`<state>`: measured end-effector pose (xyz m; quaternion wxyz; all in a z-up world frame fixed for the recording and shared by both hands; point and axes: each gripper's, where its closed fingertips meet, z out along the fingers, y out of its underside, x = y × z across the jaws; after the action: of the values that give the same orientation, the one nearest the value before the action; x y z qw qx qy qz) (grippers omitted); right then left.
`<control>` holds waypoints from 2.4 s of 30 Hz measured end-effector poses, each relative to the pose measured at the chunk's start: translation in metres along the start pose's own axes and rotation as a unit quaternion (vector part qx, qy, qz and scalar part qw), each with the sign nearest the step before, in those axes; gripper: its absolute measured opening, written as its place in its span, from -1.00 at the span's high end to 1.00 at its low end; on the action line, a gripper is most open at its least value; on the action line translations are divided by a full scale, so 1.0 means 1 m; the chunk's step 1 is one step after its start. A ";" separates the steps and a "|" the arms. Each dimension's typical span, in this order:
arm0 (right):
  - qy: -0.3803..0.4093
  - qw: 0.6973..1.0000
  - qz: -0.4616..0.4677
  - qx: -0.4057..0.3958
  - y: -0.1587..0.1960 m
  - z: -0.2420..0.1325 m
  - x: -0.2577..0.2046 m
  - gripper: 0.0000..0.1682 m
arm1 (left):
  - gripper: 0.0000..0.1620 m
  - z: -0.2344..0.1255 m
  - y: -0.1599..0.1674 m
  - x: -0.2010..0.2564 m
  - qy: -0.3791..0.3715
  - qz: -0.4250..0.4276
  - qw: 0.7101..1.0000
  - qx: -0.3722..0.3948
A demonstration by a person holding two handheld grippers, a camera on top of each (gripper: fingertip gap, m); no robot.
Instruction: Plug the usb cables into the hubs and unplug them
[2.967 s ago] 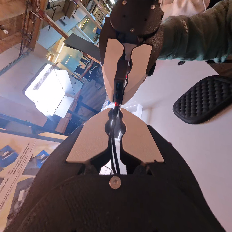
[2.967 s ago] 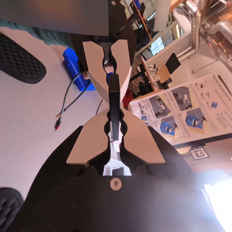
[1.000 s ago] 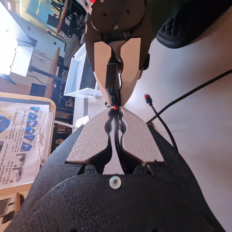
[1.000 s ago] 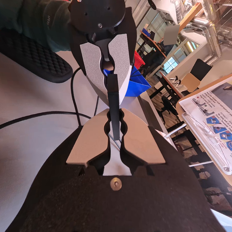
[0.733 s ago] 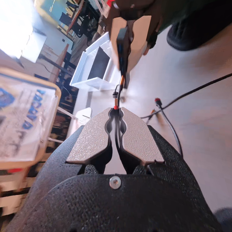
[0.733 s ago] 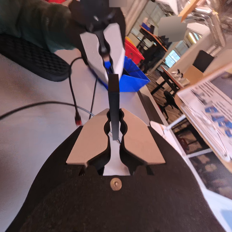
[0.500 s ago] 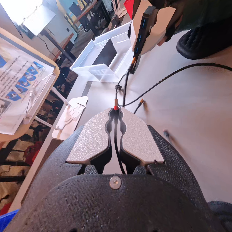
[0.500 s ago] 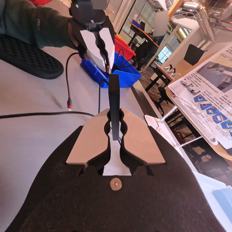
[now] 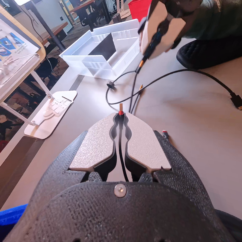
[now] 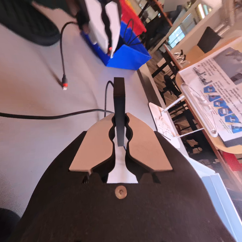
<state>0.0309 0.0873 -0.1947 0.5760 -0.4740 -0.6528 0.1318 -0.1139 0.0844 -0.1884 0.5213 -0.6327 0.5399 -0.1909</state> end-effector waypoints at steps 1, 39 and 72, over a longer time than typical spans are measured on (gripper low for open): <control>-0.008 1.000 -0.011 -0.005 0.001 0.004 -0.006 0.86 | 0.90 -0.002 0.000 -0.002 -0.002 -0.006 1.000 0.004; -0.062 0.997 -0.013 0.039 -0.056 0.036 -0.053 0.86 | 0.91 0.056 -0.016 0.069 -0.012 0.240 0.970 -0.041; 0.185 0.947 0.157 -0.211 0.074 -0.037 0.203 0.86 | 0.92 0.024 0.012 0.063 0.080 0.025 0.996 -0.010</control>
<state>0.1210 0.2683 -0.1094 0.5453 -0.6973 -0.4651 -0.0096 -0.0787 0.0418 -0.2281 0.4745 -0.6071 0.5975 -0.2220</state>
